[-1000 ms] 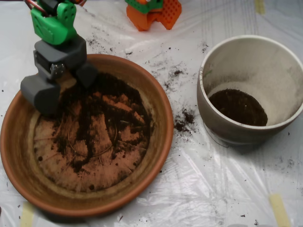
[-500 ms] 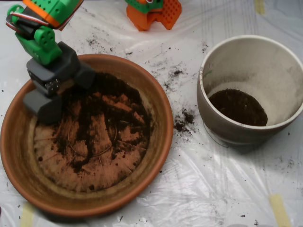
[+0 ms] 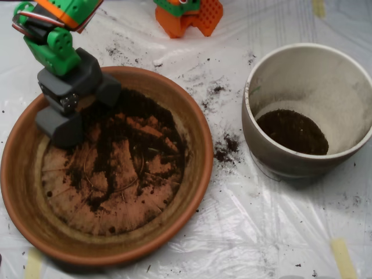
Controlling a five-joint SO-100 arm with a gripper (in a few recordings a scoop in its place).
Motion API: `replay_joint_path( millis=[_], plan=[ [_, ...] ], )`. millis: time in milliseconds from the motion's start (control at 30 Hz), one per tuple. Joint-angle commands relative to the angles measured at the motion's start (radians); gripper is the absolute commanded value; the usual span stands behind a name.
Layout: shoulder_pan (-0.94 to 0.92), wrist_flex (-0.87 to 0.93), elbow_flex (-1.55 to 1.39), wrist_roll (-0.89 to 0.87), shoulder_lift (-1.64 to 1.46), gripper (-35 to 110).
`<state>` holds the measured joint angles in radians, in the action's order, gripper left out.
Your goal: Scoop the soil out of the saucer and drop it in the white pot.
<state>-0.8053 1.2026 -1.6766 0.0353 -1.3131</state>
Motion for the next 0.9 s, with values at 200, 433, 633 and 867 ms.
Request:
replay_joint_path(
  millis=[200, 433, 633, 867],
  plan=[
    [-0.006, 0.110, -0.101, 0.034, -0.029, 16],
    [-0.006, 0.117, -0.130, 0.054, -0.057, 7],
    [0.035, 0.133, -0.132, 0.098, -0.054, 4],
    [0.141, 0.241, 0.032, 0.176, 0.095, 0]
  ],
)
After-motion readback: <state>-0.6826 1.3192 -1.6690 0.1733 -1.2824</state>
